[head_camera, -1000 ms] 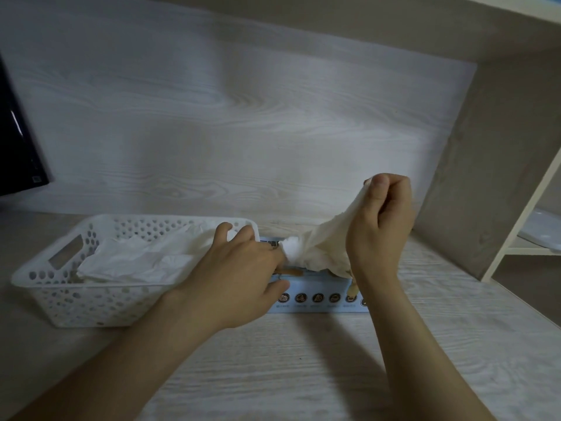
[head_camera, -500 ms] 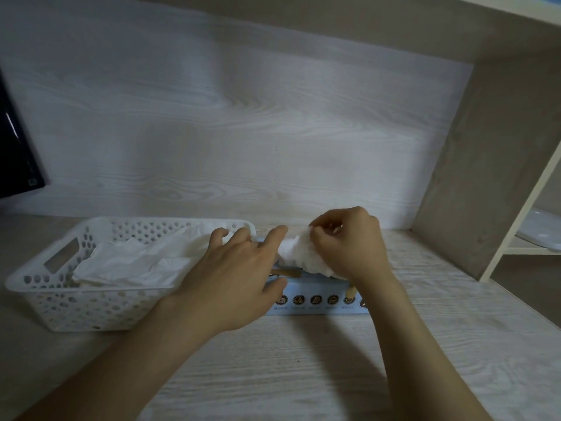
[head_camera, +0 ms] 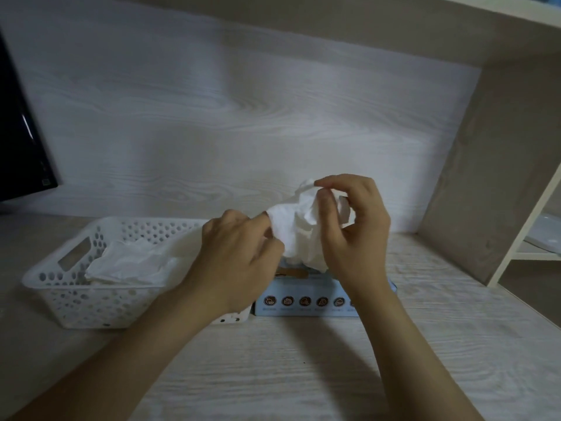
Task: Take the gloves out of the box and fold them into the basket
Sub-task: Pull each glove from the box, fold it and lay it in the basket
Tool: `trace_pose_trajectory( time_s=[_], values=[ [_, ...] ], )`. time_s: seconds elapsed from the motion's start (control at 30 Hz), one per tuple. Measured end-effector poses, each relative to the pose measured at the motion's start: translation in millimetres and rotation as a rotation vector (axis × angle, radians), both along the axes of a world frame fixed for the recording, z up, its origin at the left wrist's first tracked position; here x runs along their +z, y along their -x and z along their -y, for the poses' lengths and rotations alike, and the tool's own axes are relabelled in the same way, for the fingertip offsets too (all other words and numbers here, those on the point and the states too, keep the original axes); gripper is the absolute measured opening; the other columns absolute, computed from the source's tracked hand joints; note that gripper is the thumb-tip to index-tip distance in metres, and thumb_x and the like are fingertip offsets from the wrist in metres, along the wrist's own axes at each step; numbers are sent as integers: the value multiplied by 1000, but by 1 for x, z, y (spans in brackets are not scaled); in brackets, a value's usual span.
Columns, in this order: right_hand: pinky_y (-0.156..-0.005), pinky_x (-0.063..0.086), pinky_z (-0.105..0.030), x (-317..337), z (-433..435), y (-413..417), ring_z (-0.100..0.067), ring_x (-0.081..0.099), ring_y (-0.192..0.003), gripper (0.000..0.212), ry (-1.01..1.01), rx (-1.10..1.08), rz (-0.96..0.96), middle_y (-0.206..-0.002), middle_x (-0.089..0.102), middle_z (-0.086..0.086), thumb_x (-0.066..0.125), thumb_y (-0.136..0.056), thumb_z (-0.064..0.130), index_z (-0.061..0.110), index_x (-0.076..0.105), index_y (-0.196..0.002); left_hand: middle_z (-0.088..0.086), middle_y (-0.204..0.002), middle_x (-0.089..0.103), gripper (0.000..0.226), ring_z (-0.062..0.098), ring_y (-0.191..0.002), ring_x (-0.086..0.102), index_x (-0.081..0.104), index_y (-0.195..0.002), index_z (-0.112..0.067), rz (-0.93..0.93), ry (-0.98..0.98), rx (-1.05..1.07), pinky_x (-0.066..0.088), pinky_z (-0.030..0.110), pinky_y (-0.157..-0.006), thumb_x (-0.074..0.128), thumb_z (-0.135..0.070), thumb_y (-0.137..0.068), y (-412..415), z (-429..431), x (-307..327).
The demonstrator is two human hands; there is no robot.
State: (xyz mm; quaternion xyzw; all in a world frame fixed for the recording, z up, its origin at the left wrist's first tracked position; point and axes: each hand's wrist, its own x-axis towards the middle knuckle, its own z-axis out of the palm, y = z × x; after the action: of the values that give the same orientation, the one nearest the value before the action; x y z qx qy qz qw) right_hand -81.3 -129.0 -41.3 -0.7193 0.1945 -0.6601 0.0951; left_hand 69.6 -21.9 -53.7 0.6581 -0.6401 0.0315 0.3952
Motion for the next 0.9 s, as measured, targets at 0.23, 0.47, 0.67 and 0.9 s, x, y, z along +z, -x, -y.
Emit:
trace_pose_trajectory(
  time_s=[0.23, 0.47, 0.67, 0.9],
  values=[
    [-90, 56, -38, -9, -4, -11, -19, 60, -122, 15, -42, 233, -231, -124, 56, -7, 76, -94, 6, 18, 78, -103, 3, -102, 78, 57, 18, -102, 73, 75, -105, -13, -696, 32, -169, 54, 46, -98, 45, -62, -103, -9, -9, 20],
    [-75, 58, -30, -7, -17, -9, -11, 64, -109, 36, -402, 347, -270, -122, 62, 8, 63, -88, 33, 26, 58, -122, 2, -94, 79, 21, 23, -92, 75, 75, -102, -24, -751, 92, -63, 61, 46, -85, 58, -13, -102, -12, -8, 16],
    [-66, 54, -30, -4, -12, -5, -8, 69, -71, 23, -523, 371, -431, -79, 75, 5, 72, -98, 43, 20, 76, -99, 7, -96, 79, 26, 24, -86, 77, 63, -111, -22, -894, 124, -148, 60, 37, -70, 53, 0, -102, -15, -10, 18],
    [-57, 43, -41, 1, -20, -6, -29, 54, -60, 22, -511, 534, -154, -72, 61, -35, 67, -104, 16, 5, 77, -88, 5, -106, 78, 41, 33, -107, 72, 74, -114, -27, -926, 11, -192, 58, 43, -80, 57, -6, -84, -19, -9, 17]
  ],
)
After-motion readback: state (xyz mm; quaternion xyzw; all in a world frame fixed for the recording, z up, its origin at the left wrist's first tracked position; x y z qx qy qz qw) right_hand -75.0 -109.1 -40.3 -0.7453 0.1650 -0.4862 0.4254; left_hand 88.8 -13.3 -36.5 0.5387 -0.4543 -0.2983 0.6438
